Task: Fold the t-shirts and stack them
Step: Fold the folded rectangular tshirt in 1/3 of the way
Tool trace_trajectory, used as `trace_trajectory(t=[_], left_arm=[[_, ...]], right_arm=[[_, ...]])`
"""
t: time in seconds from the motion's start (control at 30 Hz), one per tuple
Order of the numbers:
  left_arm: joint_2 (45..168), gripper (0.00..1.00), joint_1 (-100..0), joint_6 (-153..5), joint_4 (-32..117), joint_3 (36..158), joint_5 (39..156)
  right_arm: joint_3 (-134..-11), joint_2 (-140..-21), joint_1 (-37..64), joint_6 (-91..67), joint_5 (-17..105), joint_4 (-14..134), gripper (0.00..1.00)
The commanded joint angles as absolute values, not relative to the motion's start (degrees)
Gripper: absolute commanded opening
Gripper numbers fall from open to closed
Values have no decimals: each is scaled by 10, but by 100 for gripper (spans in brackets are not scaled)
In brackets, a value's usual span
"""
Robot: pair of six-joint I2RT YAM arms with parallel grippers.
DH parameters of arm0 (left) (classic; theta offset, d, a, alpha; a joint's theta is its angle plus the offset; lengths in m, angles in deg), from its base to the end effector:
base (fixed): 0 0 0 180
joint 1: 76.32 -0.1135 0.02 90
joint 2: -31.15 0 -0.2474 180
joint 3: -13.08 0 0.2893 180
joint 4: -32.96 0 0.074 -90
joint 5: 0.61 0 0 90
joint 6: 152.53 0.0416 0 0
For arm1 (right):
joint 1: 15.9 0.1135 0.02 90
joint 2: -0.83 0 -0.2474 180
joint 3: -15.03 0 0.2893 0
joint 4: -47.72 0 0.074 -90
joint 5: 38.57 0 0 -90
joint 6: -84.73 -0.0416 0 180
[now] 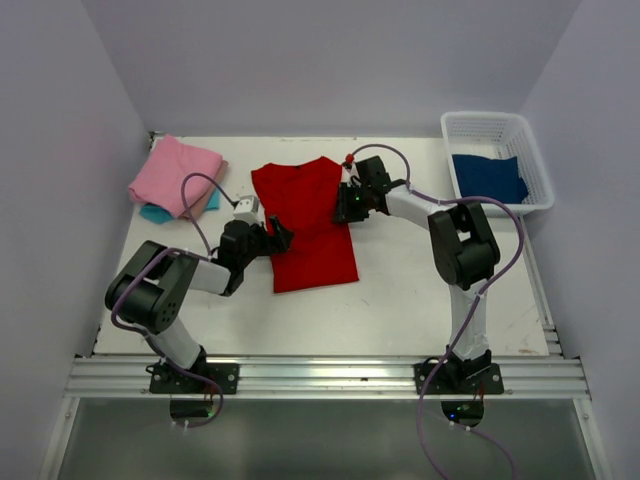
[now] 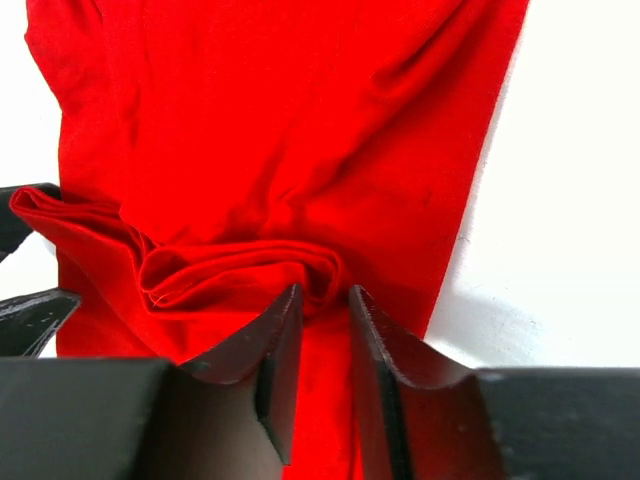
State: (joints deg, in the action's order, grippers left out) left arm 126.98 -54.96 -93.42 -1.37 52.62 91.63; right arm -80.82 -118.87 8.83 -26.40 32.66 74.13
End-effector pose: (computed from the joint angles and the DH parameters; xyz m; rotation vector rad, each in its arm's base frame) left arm 0.2908 -0.1155 0.0757 -0.1404 2.0036 -0.6322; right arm 0.4301 0.2128 0.1242 -0.2303 2.5215 0.7406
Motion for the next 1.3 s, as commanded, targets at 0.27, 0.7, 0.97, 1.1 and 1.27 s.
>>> trace_trajectory(t=[0.27,0.7,0.97,1.1,1.27], left_arm=[[1309,79,-558,-941,-85,543,951],[1328,54,-563,-954,-117,548,997],[1302,49,-563,-957,-114,556,1017],[1296,47,-563,-957,-116,566,1030],[1299,46,-563,-955,-117,583,1043]], right_arm=[[-825,-1198,87,-267,305,733,1],[-804,-1173,87,-265,302,730,0],[-775,-1115,86,-262,322,729,0],[-758,-1087,86,-260,344,729,0],[-740,-1059,86,-258,369,729,0]])
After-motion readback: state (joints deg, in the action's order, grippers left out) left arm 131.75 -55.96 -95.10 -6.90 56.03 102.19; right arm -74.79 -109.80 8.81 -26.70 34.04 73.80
